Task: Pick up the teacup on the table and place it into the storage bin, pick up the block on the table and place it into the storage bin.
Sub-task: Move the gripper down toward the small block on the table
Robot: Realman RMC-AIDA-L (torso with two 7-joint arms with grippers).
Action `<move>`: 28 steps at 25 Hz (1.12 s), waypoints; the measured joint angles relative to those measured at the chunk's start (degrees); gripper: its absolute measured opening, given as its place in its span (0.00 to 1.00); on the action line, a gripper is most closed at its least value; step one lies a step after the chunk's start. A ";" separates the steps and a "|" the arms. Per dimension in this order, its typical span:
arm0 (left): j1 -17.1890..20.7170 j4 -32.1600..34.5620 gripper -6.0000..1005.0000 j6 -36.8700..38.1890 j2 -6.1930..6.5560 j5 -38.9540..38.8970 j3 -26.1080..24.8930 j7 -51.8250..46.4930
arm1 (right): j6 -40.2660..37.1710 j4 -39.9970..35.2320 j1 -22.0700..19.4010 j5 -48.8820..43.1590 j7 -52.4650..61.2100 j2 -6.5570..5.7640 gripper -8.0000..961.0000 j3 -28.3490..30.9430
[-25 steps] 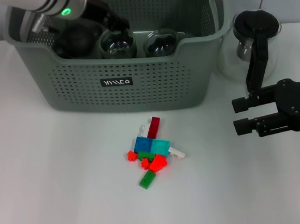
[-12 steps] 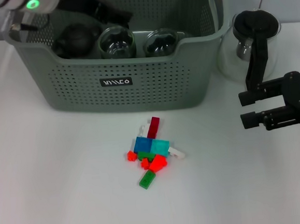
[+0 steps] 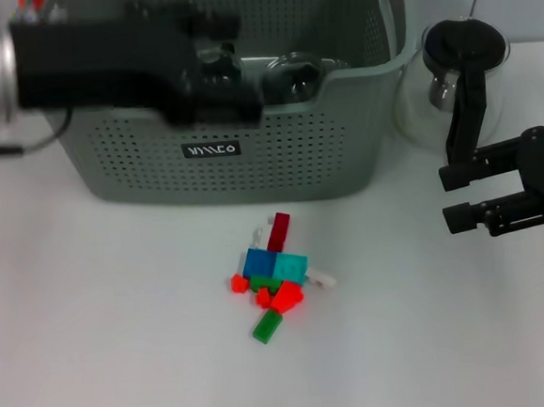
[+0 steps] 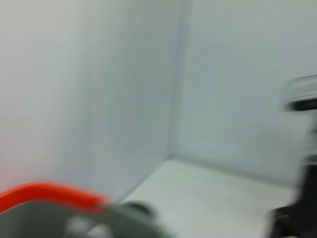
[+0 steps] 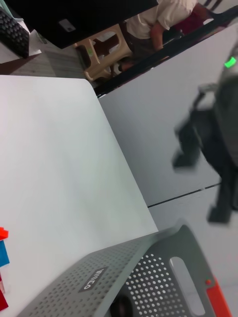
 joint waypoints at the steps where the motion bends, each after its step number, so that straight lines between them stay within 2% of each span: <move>1: 0.89 -1.47 0.88 1.98 -0.05 -2.62 -0.85 2.31 | -0.01 0.00 0.09 -0.03 0.00 0.00 0.72 -0.17; 3: 2.09 -5.39 0.88 5.01 -0.05 -6.40 -2.36 6.66 | -0.02 -0.01 0.34 -0.04 0.00 -0.01 0.72 -0.68; 6: 3.12 -14.62 0.88 10.17 -0.02 -10.47 -5.51 15.22 | 0.20 0.00 1.02 -0.63 0.17 0.02 0.72 -1.81; 11: 4.16 -26.76 0.88 14.24 0.17 -10.40 -9.14 26.83 | 0.47 0.00 3.72 -3.69 1.16 0.87 0.72 -3.07; 16: 5.91 -30.57 0.88 14.63 -0.07 -6.31 -9.85 33.81 | 1.44 -0.15 7.84 -7.56 3.92 2.09 0.72 -5.18; 21: 6.08 -32.73 0.88 13.65 -0.11 -0.72 -10.03 36.81 | 4.12 -1.67 12.84 -12.68 8.47 4.04 0.72 -9.18; 28: 6.52 -36.37 0.88 13.52 -0.05 0.41 -11.94 42.86 | 6.02 -5.09 19.46 -20.22 16.76 6.78 0.72 -15.97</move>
